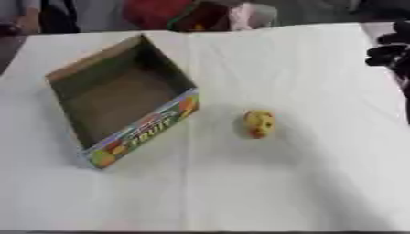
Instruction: Pick up objects on the table and place them in the box.
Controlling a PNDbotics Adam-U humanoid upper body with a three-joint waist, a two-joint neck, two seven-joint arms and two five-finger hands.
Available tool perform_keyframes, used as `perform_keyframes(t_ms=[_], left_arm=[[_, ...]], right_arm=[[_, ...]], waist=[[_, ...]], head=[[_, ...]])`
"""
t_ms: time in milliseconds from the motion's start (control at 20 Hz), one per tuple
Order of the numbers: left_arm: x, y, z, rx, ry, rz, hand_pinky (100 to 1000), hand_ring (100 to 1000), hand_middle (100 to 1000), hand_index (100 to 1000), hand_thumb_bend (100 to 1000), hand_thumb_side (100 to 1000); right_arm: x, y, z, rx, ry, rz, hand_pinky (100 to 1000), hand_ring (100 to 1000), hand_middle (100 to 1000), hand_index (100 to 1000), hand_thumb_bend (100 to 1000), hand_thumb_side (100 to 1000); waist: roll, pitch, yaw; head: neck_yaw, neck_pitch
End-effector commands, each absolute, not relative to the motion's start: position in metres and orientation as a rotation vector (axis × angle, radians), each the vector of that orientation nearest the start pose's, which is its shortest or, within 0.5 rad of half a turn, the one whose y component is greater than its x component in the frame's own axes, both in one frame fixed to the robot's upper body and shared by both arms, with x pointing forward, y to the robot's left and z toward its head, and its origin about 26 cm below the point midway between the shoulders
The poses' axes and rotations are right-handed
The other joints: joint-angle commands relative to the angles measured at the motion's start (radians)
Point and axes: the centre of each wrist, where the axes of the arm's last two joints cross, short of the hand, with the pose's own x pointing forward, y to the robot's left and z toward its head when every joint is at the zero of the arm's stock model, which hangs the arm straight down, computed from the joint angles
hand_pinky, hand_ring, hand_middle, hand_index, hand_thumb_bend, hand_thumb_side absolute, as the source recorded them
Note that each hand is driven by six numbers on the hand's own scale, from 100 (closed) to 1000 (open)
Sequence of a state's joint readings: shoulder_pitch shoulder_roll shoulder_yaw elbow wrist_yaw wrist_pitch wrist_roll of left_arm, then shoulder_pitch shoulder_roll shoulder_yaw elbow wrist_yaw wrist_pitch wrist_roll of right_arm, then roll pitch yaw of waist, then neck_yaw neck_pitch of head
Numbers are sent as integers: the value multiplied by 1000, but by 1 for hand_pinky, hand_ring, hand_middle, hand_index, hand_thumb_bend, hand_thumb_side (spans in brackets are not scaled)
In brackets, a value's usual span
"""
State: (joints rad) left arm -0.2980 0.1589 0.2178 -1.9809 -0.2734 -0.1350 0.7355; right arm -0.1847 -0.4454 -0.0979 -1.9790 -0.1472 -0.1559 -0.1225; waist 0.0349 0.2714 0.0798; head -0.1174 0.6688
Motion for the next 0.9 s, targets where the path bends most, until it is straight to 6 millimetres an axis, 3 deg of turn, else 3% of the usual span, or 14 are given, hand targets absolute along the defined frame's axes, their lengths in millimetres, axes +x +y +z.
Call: perform_keyframes(t_ms=[50, 350, 550, 900], left_arm=[[297, 292, 198, 882, -2425, 667, 409, 491, 445, 578, 100, 830], [297, 292, 198, 880, -2424, 666, 409, 491, 445, 578, 100, 831], [297, 292, 198, 876, -2424, 661, 408, 491, 445, 577, 100, 831], [297, 290, 197, 864, -2424, 646, 408, 492, 445, 577, 100, 831]], right_arm=[[285, -314, 195, -264, -2359, 220, 659, 663, 658, 812, 100, 850], [286, -314, 198, -270, -2364, 239, 665, 672, 668, 828, 100, 847], [288, -316, 215, -335, -2375, 360, 680, 704, 704, 866, 100, 829], [295, -308, 267, -654, -2302, 910, 717, 753, 775, 911, 100, 847]], waist=[[-1, -12, -1], [-1, -9, 0], [-3, -10, 3], [-7, -12, 15]], head=[[-14, 9], [-17, 9], [-13, 12], [-11, 17]])
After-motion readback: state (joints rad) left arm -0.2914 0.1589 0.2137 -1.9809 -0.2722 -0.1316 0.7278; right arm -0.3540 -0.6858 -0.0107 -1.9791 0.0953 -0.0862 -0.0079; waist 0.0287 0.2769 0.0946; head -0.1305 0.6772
